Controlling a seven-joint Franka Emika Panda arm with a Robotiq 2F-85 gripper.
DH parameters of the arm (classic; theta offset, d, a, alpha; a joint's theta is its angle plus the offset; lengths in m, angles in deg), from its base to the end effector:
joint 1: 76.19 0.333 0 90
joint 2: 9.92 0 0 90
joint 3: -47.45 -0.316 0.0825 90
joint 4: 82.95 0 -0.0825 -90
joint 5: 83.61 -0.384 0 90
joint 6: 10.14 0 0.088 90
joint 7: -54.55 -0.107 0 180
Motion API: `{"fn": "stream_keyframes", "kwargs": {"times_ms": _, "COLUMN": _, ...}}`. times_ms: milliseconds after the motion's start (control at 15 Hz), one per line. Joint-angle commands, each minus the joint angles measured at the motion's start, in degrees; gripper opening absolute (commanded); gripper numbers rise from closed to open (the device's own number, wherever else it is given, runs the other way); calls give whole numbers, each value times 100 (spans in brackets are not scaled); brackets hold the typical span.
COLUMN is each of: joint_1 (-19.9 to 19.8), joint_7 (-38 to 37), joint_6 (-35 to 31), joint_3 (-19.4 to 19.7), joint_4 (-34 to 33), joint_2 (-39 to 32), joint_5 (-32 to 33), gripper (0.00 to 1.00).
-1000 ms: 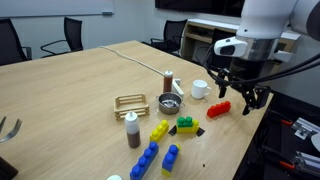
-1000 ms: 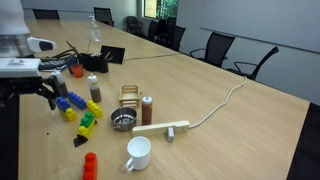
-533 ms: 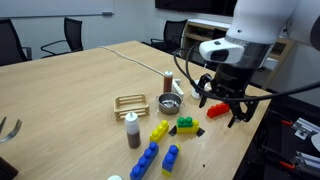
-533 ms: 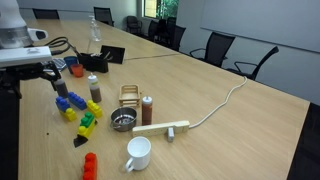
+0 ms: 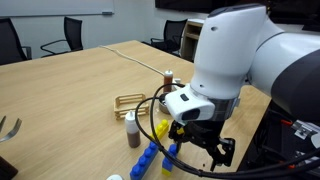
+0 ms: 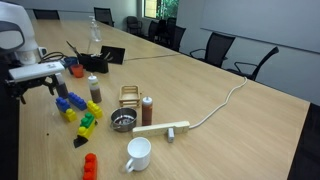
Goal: Put the blue-yellow building block on top of the orange building block
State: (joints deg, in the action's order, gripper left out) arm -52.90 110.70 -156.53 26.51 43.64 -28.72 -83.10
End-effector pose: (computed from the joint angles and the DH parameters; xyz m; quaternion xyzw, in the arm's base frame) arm 0.3993 0.3895 0.2428 -0.6440 -0.7628 -0.0251 0.0526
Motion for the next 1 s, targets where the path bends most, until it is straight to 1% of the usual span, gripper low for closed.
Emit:
{"fn": "stream_keyframes", "kwargs": {"times_ms": 0, "joint_1": -202, "joint_7": -61, "joint_6": 20, "joint_3": -186, "joint_4": -39, "joint_2": -26, "joint_5": 122, "gripper": 100}}
{"fn": "stream_keyframes", "kwargs": {"times_ms": 267, "joint_1": -224, "joint_7": -4, "joint_6": 16, "joint_3": -216, "joint_4": -62, "joint_2": -15, "joint_5": 81, "gripper": 100}}
{"fn": "stream_keyframes", "kwargs": {"times_ms": 400, "joint_1": -311, "joint_7": 111, "joint_6": 38, "joint_3": -276, "joint_4": -208, "joint_2": -202, "joint_5": -24, "gripper": 100}}
{"fn": "stream_keyframes", "kwargs": {"times_ms": 733, "joint_1": -158, "joint_7": -485, "joint_6": -249, "joint_3": 140, "joint_4": -639, "joint_2": -648, "joint_5": 913, "gripper": 100}}
{"fn": "stream_keyframes", "kwargs": {"times_ms": 933, "joint_1": -173, "joint_7": -658, "joint_6": -296, "joint_3": 143, "joint_4": -918, "joint_2": -1014, "joint_5": 1157, "gripper": 100}}
